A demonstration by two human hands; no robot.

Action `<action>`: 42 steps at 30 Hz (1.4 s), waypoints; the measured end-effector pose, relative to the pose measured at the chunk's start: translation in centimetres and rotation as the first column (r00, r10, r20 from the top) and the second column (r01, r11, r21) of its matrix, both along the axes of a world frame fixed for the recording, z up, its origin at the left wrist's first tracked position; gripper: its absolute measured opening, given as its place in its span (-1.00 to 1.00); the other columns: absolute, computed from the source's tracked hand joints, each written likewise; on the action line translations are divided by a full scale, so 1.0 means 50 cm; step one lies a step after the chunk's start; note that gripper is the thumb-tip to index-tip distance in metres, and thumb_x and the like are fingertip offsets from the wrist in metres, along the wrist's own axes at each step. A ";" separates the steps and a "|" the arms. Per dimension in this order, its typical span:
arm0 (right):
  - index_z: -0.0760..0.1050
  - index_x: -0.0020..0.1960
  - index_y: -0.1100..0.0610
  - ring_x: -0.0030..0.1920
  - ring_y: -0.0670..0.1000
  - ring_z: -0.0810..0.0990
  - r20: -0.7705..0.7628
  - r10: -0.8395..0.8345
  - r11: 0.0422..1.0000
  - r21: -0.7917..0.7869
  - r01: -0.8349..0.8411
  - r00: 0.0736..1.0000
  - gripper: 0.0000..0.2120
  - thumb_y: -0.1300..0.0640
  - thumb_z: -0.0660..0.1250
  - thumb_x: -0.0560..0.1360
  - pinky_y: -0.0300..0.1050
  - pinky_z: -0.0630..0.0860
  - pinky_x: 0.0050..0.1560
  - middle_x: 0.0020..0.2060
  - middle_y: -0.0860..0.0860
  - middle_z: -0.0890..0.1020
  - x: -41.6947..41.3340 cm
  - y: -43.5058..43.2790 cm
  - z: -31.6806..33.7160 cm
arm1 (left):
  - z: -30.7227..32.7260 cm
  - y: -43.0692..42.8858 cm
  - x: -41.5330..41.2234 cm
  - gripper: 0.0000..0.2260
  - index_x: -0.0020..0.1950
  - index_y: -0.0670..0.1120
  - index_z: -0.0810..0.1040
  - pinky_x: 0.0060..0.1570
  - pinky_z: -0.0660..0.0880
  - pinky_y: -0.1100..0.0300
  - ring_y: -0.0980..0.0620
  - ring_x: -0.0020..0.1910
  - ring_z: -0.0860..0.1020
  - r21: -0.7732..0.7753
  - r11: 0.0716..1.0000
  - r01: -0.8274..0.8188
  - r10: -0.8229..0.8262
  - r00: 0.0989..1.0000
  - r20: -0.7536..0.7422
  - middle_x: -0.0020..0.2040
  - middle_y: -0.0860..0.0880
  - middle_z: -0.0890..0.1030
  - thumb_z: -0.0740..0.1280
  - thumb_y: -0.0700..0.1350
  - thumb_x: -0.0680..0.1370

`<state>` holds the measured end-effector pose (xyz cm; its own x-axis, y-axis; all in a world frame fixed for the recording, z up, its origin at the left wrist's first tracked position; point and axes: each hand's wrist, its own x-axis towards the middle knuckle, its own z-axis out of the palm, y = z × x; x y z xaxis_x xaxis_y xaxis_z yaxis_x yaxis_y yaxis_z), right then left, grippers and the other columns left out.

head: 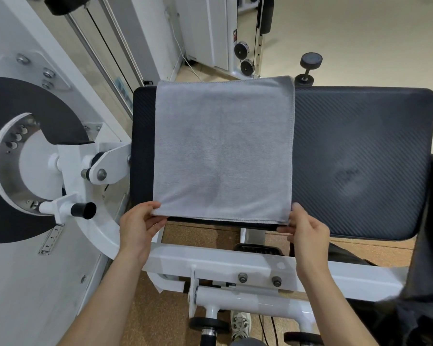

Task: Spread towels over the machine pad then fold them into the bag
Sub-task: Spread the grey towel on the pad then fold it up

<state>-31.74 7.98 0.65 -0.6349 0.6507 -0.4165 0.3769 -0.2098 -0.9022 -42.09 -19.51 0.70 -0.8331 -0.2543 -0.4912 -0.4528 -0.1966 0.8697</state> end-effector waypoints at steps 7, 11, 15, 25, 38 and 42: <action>0.39 -0.12 0.10 -0.34 0.00 0.50 0.054 0.219 0.791 0.575 -0.209 0.974 -0.85 0.24 0.36 0.50 -0.08 0.42 -0.32 -0.35 -0.01 0.53 0.004 0.002 -0.005 | 0.007 0.014 0.006 -0.89 -0.08 -0.12 0.58 -0.31 0.55 0.35 0.00 -0.19 0.57 -0.272 0.959 0.081 -0.093 0.995 -0.033 -0.14 -0.10 0.60 0.39 -0.32 0.52; 0.57 0.01 0.16 -0.34 0.01 0.39 0.199 0.467 0.391 0.828 -0.403 0.861 -0.81 0.37 0.37 0.45 -0.12 0.31 -0.36 -0.31 -0.03 0.42 0.023 0.025 -0.033 | 0.004 0.002 0.026 -0.84 -0.01 -0.06 0.65 -0.24 0.50 0.38 0.04 -0.14 0.61 -0.460 0.863 0.210 -0.227 0.974 0.018 -0.04 0.00 0.62 0.33 -0.28 0.57; 0.61 0.05 0.14 -0.30 0.01 0.48 0.261 0.530 0.314 0.823 -0.472 0.807 -0.81 0.31 0.40 0.47 -0.15 0.40 -0.29 -0.29 -0.04 0.50 0.040 0.038 -0.039 | 0.002 -0.008 0.044 -0.84 -0.02 -0.02 0.66 -0.32 0.47 0.48 0.20 -0.20 0.62 -0.550 0.793 0.264 -0.305 0.952 0.018 -0.06 0.04 0.65 0.35 -0.26 0.56; 0.52 0.13 0.17 -0.22 -0.04 0.62 -0.122 -0.101 0.948 -0.312 0.058 0.987 -0.72 0.42 0.35 0.48 -0.20 0.59 -0.23 -0.19 0.06 0.65 -0.009 -0.006 0.079 | 0.059 -0.027 0.052 -0.63 0.22 -0.01 0.60 0.02 0.54 0.20 0.21 -0.02 0.50 -0.926 0.197 0.323 -0.846 0.533 0.006 0.02 0.17 0.56 0.32 -0.35 0.50; 0.56 0.09 0.08 -0.13 -0.04 0.70 -0.326 0.437 0.895 0.061 -0.443 0.838 -0.73 0.37 0.41 0.48 -0.16 0.62 -0.05 -0.16 0.04 0.72 -0.068 -0.085 0.213 | 0.230 0.156 0.003 -0.85 -0.06 -0.01 0.70 -0.01 0.43 0.20 0.18 -0.14 0.58 -0.944 0.298 0.145 -0.943 0.200 -0.267 -0.16 0.11 0.68 0.36 -0.02 0.47; 0.51 0.04 0.03 -0.16 0.00 0.65 -0.284 0.520 0.854 0.198 -0.481 0.806 -0.68 0.37 0.44 0.43 -0.12 0.62 -0.06 -0.16 0.05 0.65 -0.071 -0.071 0.223 | 0.234 0.161 0.003 -0.91 -0.10 -0.02 0.70 -0.02 0.42 0.32 0.19 -0.14 0.57 -0.940 0.319 0.121 -0.930 0.232 -0.286 -0.18 0.12 0.69 0.47 -0.10 0.41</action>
<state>-35.26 4.42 11.78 -0.9684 0.2355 -0.0822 0.0936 0.0373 -0.9949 -41.94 -11.44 12.41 -0.6981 0.6033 0.3856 0.7106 0.5179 0.4763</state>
